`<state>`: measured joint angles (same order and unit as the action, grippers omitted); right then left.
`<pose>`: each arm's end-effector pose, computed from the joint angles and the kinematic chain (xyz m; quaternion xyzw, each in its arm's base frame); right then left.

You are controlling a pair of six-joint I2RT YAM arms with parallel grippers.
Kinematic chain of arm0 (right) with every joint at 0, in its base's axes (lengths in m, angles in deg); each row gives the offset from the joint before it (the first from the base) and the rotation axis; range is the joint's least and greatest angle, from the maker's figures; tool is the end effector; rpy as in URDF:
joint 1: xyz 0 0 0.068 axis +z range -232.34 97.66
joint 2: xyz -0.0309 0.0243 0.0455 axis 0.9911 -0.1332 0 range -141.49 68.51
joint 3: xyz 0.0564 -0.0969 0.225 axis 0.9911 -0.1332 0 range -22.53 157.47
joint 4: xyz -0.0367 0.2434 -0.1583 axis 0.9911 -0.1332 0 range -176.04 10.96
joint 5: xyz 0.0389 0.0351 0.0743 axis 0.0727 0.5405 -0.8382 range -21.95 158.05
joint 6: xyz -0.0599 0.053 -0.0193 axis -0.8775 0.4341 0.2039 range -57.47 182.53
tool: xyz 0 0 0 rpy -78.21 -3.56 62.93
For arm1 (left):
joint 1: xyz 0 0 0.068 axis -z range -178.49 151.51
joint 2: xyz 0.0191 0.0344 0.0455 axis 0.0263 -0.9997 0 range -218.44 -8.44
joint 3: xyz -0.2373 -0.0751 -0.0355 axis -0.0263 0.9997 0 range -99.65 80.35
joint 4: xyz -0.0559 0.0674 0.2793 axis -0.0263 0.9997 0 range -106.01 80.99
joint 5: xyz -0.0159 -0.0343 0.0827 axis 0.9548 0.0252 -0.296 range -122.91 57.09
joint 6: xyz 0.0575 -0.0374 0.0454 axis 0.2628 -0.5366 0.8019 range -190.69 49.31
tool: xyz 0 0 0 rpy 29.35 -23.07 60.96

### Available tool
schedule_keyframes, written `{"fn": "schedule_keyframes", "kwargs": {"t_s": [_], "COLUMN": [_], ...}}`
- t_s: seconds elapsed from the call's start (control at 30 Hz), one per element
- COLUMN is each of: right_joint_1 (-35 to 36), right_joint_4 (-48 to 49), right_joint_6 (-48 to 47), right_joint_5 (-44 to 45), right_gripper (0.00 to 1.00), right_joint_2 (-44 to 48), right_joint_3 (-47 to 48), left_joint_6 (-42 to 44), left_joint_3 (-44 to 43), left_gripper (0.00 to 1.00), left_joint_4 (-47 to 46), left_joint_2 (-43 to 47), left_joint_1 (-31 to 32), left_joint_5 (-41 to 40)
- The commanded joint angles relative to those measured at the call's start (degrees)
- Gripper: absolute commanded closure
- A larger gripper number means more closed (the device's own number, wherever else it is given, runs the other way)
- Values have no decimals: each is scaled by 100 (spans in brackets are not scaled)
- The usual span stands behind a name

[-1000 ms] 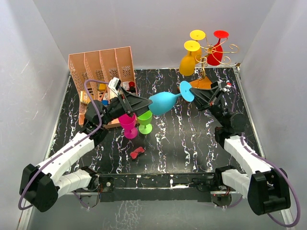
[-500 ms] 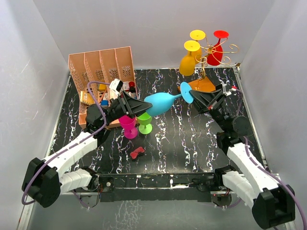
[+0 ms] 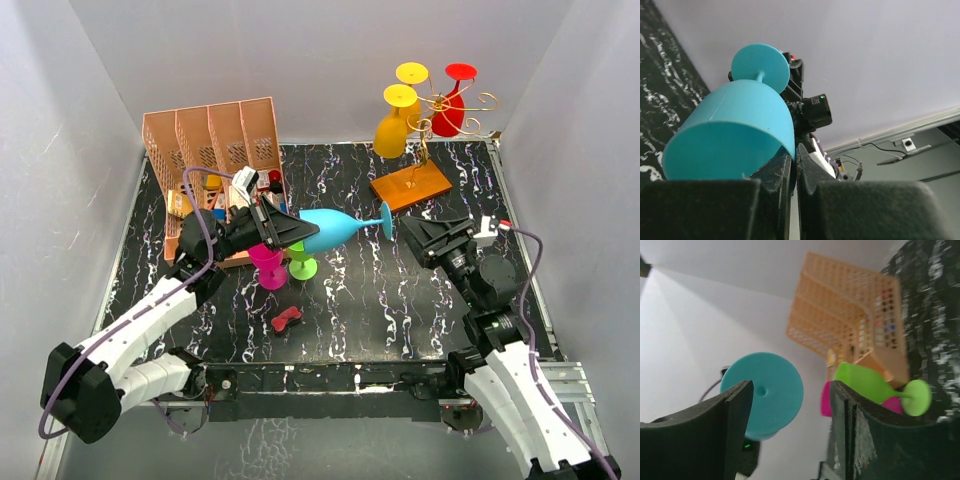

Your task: Take the wine glass off the wine glass rack

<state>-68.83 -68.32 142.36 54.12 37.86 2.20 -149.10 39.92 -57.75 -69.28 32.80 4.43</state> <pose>0.2272 0.0723 0.2798 0.2928 0.6114 0.5878 0.4416 0.2387 -0.1959 0.3315 0.0287 0.5955 -0.7435 0.3027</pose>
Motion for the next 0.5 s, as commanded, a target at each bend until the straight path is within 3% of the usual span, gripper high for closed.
{"fn": "schedule_keyframes", "kwargs": {"t_s": [0.0, 0.23, 0.47], "right_joint_1": [22, 18, 12], "right_joint_4": [-1916, -3231, -3192], "right_joint_6": [-1460, -2836, -3088], "right_joint_5": [1617, 3472, 4060], "right_gripper": [29, 23, 21], "right_joint_2": [627, 820, 407], "right_joint_3": [54, 564, 703], "left_joint_6": [1196, 2804, 3471], "left_joint_3": [-652, -1492, -1635], "left_gripper": [100, 100, 100], "left_joint_4": [1774, 4641, 6605], "left_joint_2": [521, 854, 1431], "left_joint_1": [-17, -9, -15], "left_joint_5": [5, -343, -626]}}
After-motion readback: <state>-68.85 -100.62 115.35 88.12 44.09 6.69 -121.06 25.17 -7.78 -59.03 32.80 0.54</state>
